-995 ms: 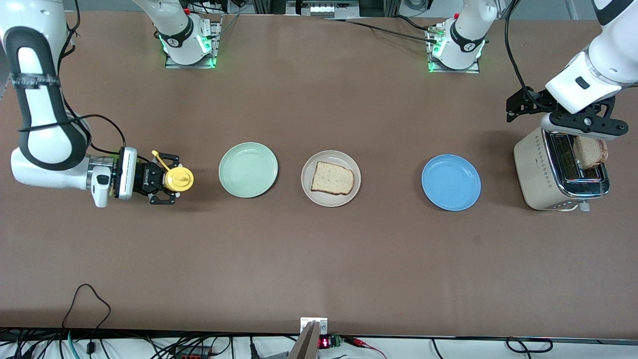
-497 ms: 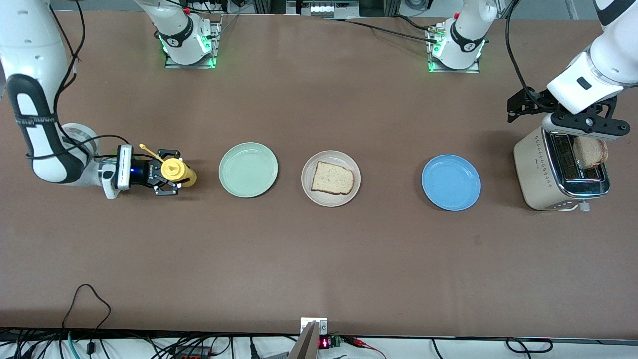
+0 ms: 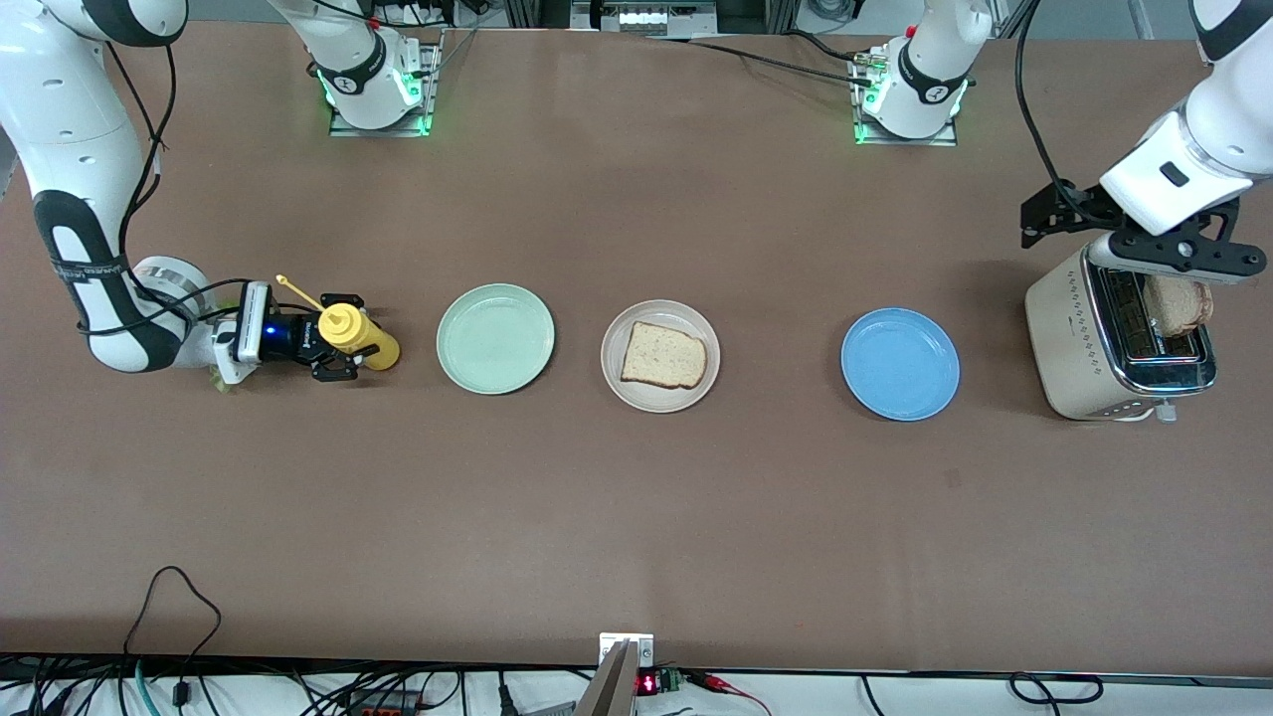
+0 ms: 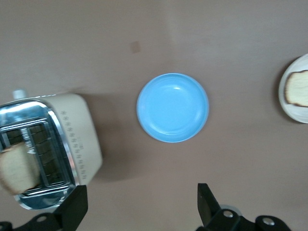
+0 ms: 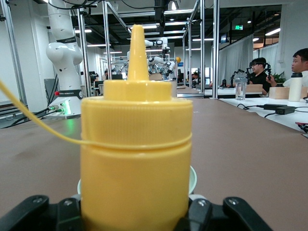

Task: Make sandwich in beige plate with both arms
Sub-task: 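Release the mustard and reach the lettuce while the left gripper reaches the toaster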

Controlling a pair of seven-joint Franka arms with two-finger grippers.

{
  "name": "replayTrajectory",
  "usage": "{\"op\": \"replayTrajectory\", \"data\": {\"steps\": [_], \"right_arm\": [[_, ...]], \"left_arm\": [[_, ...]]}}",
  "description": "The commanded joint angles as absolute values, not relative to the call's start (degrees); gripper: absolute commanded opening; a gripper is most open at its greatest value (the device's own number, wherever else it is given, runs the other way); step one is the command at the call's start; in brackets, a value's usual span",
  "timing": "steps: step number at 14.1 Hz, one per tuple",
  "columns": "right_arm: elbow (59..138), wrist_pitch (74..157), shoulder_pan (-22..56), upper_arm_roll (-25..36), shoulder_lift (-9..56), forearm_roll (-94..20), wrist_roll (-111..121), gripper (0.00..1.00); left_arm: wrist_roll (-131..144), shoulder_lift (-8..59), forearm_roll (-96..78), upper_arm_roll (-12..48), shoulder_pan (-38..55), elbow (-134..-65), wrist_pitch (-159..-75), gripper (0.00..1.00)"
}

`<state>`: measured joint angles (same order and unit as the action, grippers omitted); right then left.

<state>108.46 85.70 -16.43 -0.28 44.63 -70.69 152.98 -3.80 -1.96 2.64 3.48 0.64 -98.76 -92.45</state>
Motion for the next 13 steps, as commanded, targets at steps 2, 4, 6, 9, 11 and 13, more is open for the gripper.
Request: {"op": "replayTrajectory", "data": {"steps": [2, 4, 6, 9, 11, 13], "right_arm": [[107.1, 84.4, -17.7, -1.2, 45.6, -71.2, 154.8, 0.51], [106.8, 84.3, -17.7, -1.2, 45.6, -71.0, 154.3, 0.85], [106.7, 84.2, -18.1, -1.1, 45.7, -70.8, 154.2, 1.00], [105.0, 84.0, -18.6, 0.6, 45.5, -68.2, 153.8, 1.00], [104.9, 84.0, -20.2, 1.0, 45.5, -66.9, 153.9, 1.00], [104.5, 83.9, -22.1, 1.0, 45.4, -64.8, 153.5, 1.00]], "left_arm": [[-5.4, -0.7, 4.5, 3.4, -2.8, -98.4, -91.8, 1.00], [-5.4, -0.6, 4.5, 3.4, -3.3, -98.4, -91.3, 1.00], [-5.4, -0.6, 4.7, 3.3, -4.4, -98.4, -91.5, 1.00], [-5.4, 0.2, 4.8, 3.2, -6.8, -98.4, -91.7, 1.00], [-5.4, 1.2, 4.8, 3.2, -9.3, -98.3, -92.0, 1.00], [-5.4, 3.2, 4.8, 3.2, -12.0, -97.5, -92.3, 1.00]]}}
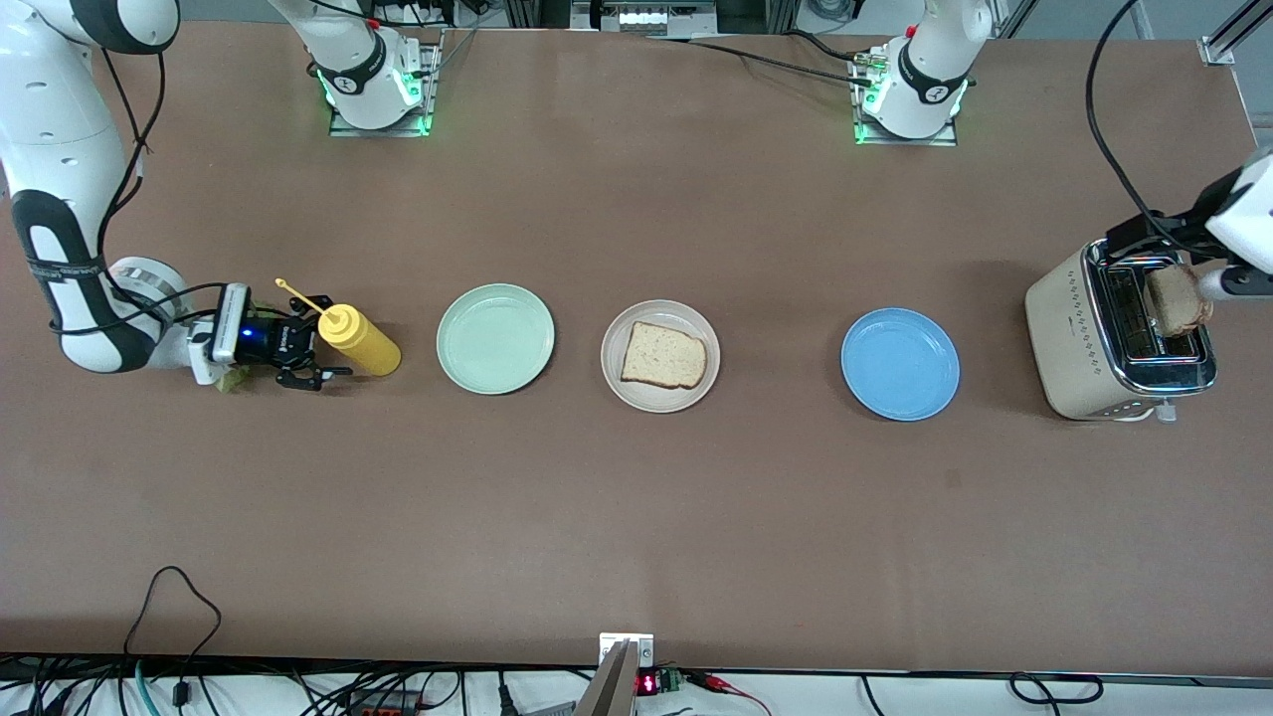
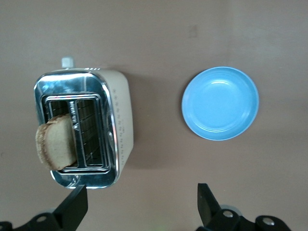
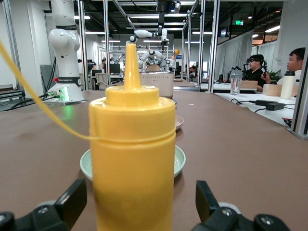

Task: Make sandwich in beige plate with both arms
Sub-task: 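Release the mustard and reach the lettuce while the left gripper reaches the toaster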

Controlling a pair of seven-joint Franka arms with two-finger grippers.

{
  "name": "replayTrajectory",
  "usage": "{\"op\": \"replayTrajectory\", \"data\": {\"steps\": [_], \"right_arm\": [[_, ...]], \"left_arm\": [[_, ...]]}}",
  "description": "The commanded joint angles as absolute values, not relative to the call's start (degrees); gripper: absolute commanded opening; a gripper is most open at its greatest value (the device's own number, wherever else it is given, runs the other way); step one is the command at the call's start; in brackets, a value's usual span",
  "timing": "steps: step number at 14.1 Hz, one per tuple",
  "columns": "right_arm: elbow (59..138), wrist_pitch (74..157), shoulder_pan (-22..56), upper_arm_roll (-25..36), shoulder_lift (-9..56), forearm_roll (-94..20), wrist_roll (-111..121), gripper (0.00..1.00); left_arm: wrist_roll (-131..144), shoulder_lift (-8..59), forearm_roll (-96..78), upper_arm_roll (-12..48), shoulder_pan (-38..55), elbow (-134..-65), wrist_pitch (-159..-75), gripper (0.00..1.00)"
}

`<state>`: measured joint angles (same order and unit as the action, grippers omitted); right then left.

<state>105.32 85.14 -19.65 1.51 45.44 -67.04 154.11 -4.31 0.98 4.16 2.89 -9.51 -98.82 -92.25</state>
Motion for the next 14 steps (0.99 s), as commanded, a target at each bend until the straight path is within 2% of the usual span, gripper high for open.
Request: {"op": "replayTrajectory", "data": {"steps": [1, 5, 8, 14], "right_arm": [[104.0, 83.7, -23.1, 1.0, 45.2, -63.4, 152.3, 1.00], [99.7, 83.8, -26.9, 1.2, 43.9, -54.5, 141.1, 1.00], [97.6, 84.5, -25.7, 5.0, 42.4, -51.9, 133.6, 1.00], [97.7, 98.3, -21.5, 6.6, 31.6, -36.4, 107.7, 1.00]], "left_arm": [[-5.4, 4.1, 4.8, 3.2, -13.3, -97.0, -92.3, 1.00], [-5.5, 4.5, 4.9, 3.2, -15.2, -97.0, -92.3, 1.00], [-5.6, 6.0, 4.8, 3.2, -17.0, -97.1, -93.5, 1.00], [-15.0, 11.4, 4.8, 3.2, -24.9, -97.6, -97.5, 1.00]]}}
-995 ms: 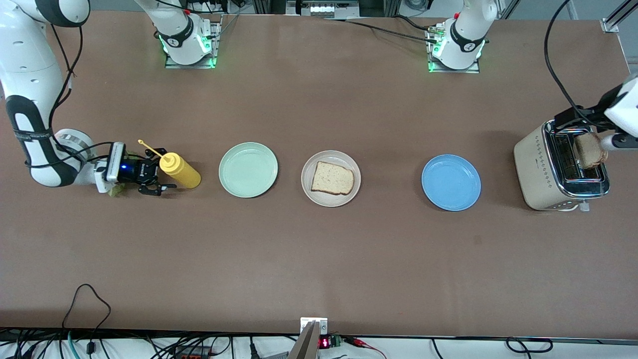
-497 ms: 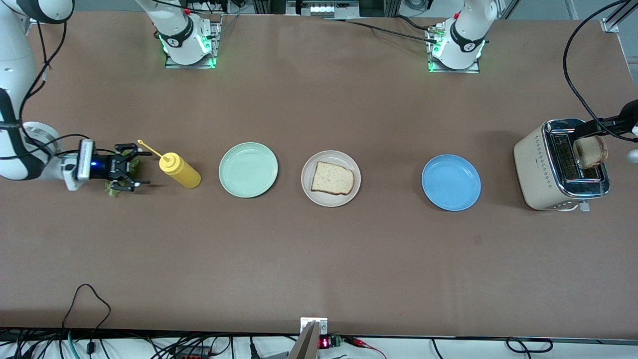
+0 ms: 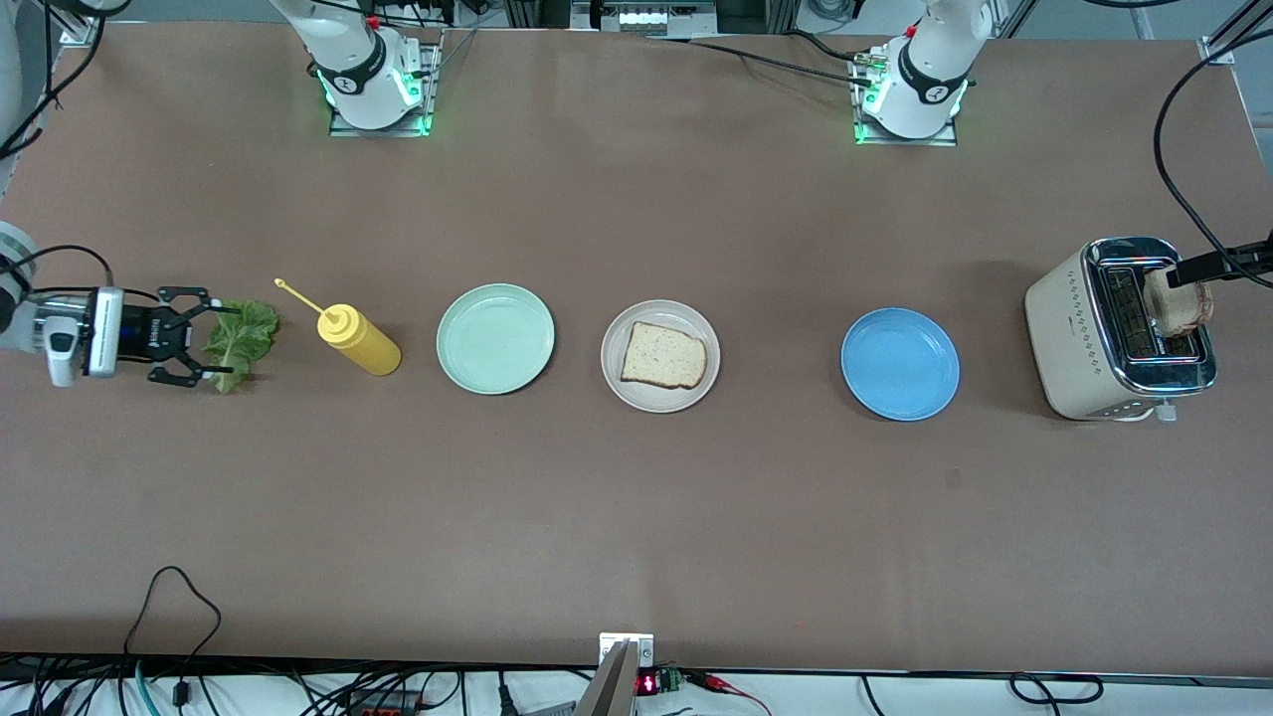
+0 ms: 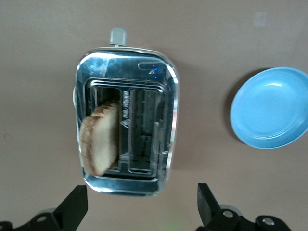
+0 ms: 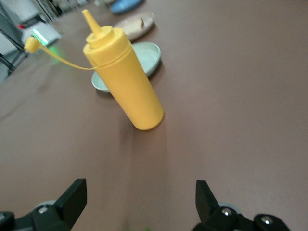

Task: Make sandwich in beige plate with both arms
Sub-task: 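Release the mustard and reach the lettuce while the left gripper reaches the toaster, then grasp the lettuce with the right gripper while the left gripper grasps bread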

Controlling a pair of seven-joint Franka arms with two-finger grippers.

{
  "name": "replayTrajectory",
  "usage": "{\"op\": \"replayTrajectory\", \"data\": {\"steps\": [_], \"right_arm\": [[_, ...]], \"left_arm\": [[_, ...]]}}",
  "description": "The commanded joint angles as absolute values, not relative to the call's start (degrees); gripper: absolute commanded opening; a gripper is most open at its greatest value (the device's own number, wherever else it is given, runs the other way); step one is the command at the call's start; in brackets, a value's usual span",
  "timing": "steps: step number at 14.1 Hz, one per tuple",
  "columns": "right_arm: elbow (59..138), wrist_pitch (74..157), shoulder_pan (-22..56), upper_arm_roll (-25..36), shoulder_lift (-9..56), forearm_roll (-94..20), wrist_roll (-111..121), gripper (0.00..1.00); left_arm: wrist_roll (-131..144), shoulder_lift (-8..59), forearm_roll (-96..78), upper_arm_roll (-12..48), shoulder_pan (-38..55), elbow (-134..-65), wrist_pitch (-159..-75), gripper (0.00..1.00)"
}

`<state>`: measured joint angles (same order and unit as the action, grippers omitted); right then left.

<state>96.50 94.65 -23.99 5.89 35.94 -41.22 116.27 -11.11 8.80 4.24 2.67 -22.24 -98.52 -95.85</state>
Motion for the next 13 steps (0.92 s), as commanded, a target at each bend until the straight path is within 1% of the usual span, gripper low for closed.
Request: {"op": "replayTrajectory", "data": {"steps": [1, 5, 10, 11, 12, 13], "right_arm": [[97.7, 100.2, -20.5, 6.6, 30.2, -34.1, 102.7, 1.00], [97.7, 106.4, -15.3, 6.6, 26.2, -22.5, 79.0, 1.00], [98.3, 106.3, -10.4, 6.5, 24.0, -11.8, 47.0, 1.00], [98.5, 106.2, -9.7, 6.6, 23.6, -10.1, 42.6, 1.00], [98.8, 106.3, -9.4, 6.6, 23.6, -8.8, 37.9, 1.00], [99.9, 107.0, -8.6, 6.6, 23.6, -5.4, 32.6, 1.00]], "left_arm": [[-15.3, 12.9, 4.7, 3.3, -25.7, -97.7, -98.2, 1.00], [-16.1, 15.8, 4.8, 3.3, -27.2, -97.9, -100.2, 1.00], [-21.4, 17.8, 4.8, 3.2, -29.5, -99.6, -103.5, 1.00], [-21.4, 18.5, 4.8, 3.2, -29.7, -99.7, -103.2, 0.94], [-21.6, 18.8, 4.9, 3.2, -29.7, -99.8, -102.8, 0.75], [-22.6, 18.8, 4.8, 3.2, -29.7, -99.8, -102.3, 0.47]]}}
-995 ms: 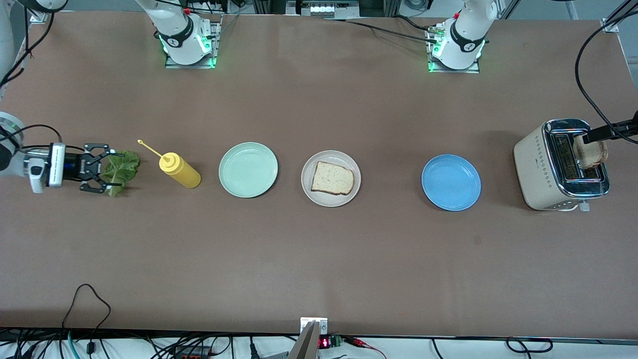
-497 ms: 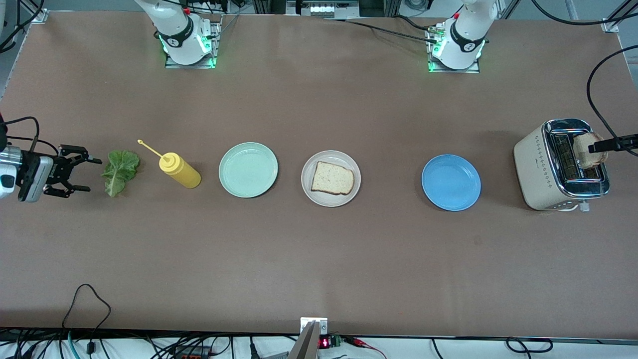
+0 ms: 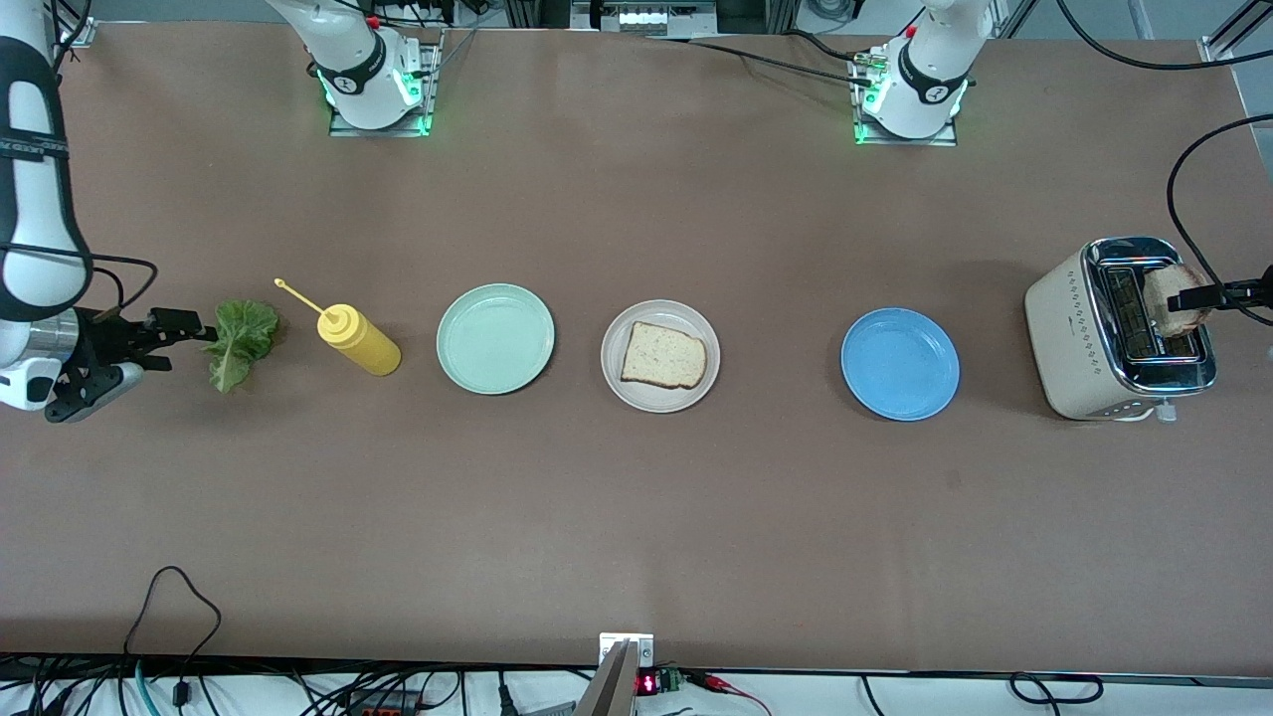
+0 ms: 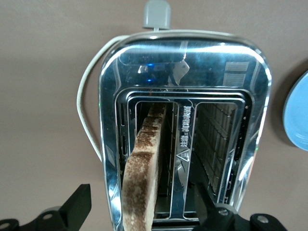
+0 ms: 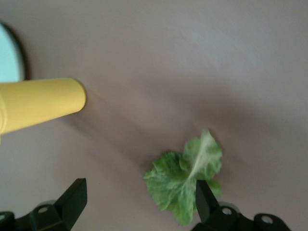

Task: Make sandwich in beige plate with both arms
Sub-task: 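Grasp the lettuce with the right gripper while the left gripper grasps bread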

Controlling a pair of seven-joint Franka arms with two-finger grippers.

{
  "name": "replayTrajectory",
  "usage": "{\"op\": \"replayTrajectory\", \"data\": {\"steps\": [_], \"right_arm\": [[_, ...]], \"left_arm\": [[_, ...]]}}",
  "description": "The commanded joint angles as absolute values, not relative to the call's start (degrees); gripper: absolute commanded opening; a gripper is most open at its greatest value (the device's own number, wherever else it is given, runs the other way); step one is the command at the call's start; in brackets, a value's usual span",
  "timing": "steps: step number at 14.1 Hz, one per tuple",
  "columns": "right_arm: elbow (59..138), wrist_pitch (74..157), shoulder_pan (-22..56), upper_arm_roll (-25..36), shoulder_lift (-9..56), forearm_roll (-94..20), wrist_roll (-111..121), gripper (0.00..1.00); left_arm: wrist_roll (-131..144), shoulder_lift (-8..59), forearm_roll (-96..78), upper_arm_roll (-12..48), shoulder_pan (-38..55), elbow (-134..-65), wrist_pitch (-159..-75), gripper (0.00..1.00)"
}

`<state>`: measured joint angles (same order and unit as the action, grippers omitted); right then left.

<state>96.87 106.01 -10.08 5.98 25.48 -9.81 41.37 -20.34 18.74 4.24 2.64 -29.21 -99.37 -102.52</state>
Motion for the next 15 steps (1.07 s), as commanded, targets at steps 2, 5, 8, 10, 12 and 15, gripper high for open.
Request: {"op": "replayTrajectory", "data": {"steps": [2, 5, 8, 10, 12, 15], "right_arm": [[102.9, 113.5, -7.5, 6.6, 23.6, 0.7, 22.5, 1.00], [107.8, 122.4, -7.6, 6.6, 24.5, 4.5, 18.4, 1.00], [109.7, 129.5, -8.1, 6.6, 27.4, 4.8, 18.3, 1.00], [110.0, 131.7, -8.2, 6.6, 28.7, 4.7, 18.2, 1.00], [110.1, 134.1, -8.3, 6.6, 30.1, 4.7, 18.2, 1.00], [110.1, 137.4, -8.3, 6.6, 31.8, 4.7, 18.7, 0.89]], "left_arm": [[-22.1, 19.1, 4.7, 3.2, -29.9, -99.8, -101.1, 0.17], [-22.1, 19.4, 4.7, 3.3, -30.4, -99.8, -101.0, 0.07], [-22.1, 19.4, 4.7, 3.2, -30.4, -99.6, -100.9, 0.07], [-22.1, 19.3, 4.7, 3.2, -30.4, -99.1, -100.1, 0.03], [-22.1, 19.2, 4.7, 3.3, -30.3, -98.5, -99.3, 0.01], [-22.1, 19.0, 4.7, 3.5, -30.3, -95.9, -94.6, 0.01]]}}
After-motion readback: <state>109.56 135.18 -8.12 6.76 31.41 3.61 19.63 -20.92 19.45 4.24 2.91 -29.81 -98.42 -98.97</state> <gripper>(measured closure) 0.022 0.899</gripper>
